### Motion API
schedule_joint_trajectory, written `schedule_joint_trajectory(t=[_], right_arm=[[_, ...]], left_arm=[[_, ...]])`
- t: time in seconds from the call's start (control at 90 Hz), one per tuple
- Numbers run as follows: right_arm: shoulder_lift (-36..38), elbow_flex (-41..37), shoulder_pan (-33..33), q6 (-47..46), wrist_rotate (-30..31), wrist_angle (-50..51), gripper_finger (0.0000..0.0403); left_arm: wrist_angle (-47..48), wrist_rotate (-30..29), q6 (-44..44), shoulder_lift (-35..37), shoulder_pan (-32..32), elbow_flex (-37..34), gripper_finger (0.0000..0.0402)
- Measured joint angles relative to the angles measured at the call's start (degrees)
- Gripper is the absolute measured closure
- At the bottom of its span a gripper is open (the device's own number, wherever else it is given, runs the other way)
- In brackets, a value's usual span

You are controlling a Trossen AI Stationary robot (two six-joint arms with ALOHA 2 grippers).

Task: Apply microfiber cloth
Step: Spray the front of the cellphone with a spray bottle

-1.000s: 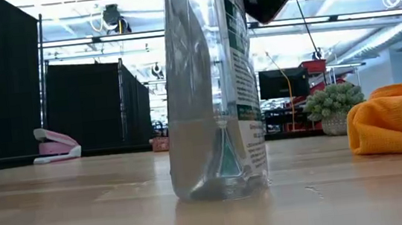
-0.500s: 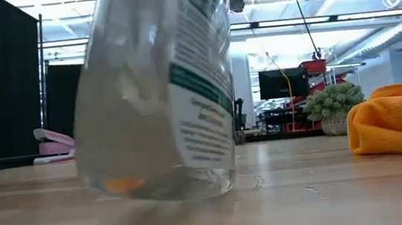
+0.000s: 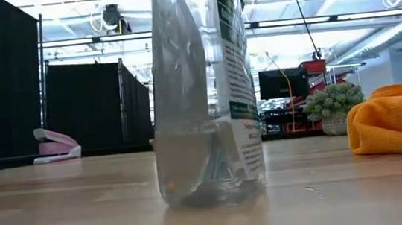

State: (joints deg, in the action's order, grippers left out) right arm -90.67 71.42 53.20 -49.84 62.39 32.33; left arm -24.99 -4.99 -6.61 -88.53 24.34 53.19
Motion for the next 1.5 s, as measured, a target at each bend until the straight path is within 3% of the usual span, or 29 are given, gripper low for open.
schedule_joint_trajectory(t=[0.433,0.689,0.878,1.167,1.289,1.344,1.5], right_arm=[[-2.2,0.0,-0.7,2.6,2.2,-2.6,0.0394],[-2.2,0.0,-0.6,2.4,2.1,-3.1,0.0394],[-2.8,0.0,-2.1,2.7,2.1,-4.8,0.0394],[-4.5,0.1,-0.4,-4.0,-2.1,1.0,0.0394],[-4.2,0.1,0.6,-8.5,-9.9,4.5,0.0394],[-4.5,0.1,0.7,-9.3,-12.4,3.8,0.0394],[-6.1,0.1,-0.8,-4.2,-11.6,-2.5,0.0394]], left_arm=[[-5.9,-0.1,0.7,-4.2,-0.3,0.1,0.0016],[-7.9,-6.0,-0.4,-4.2,0.3,0.1,0.0016],[-7.9,-6.9,-0.4,-4.2,0.4,0.1,0.0016],[-7.7,-7.2,-0.5,-4.2,0.4,0.1,0.0016],[-6.7,-7.2,-0.8,-4.2,0.7,0.1,0.0016],[-6.6,-7.2,-1.1,-4.2,0.9,0.1,0.0016],[-6.4,-7.2,-1.9,-4.2,0.9,0.1,0.0016]])
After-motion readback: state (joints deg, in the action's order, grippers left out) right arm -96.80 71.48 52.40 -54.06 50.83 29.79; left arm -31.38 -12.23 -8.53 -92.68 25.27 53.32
